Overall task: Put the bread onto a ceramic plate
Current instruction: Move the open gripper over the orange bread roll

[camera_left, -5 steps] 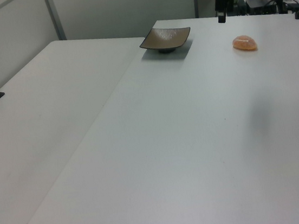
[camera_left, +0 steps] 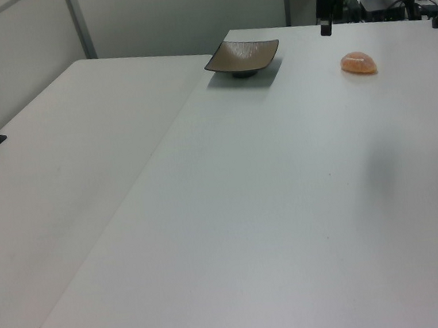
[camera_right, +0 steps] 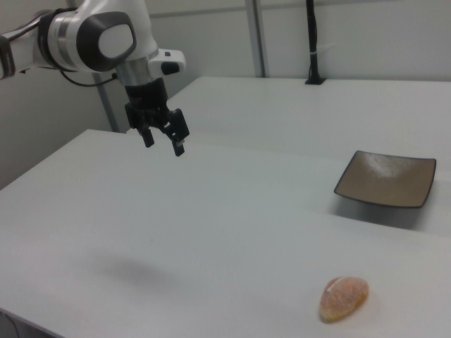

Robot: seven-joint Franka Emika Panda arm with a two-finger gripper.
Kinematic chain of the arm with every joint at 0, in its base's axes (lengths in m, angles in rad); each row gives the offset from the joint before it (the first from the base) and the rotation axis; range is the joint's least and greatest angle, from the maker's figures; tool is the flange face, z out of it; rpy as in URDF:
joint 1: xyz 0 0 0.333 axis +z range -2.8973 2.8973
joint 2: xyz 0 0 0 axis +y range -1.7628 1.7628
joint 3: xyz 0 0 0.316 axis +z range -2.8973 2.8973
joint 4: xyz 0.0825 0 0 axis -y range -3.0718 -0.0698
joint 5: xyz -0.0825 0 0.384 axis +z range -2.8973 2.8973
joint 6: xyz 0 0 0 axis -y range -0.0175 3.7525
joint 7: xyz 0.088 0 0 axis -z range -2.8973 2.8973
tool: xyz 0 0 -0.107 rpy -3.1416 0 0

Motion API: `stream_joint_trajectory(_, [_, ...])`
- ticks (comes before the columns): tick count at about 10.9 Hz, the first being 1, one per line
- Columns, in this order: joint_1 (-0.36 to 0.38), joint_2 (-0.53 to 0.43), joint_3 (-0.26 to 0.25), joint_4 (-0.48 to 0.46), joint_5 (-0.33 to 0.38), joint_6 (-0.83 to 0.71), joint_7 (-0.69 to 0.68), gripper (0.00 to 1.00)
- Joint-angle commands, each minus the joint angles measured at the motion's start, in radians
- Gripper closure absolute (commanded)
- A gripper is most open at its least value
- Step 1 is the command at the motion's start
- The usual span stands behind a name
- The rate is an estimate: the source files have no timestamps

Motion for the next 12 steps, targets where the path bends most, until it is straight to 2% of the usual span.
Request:
stream_joint_trajectory(1, [0.007,-0.009,-0.013,-0.001,0.016,-0.029,-0.023,0.0])
stream_joint_trajectory(5, [-0.03,-0.011,-0.025,-0.002,-0.017,-0.02,-0.038,0.0])
stream_joint_trajectory(7, [-0.069,-0.011,-0.044,-0.017,-0.052,-0.021,-0.129,0.0])
stream_joint_trajectory(9, [-0.08,-0.008,-0.1,-0.031,-0.089,0.014,-0.201,0.0])
stream_joint_trajectory(12, [-0.132,0.029,-0.186,-0.08,-0.105,0.18,-0.31,0.0])
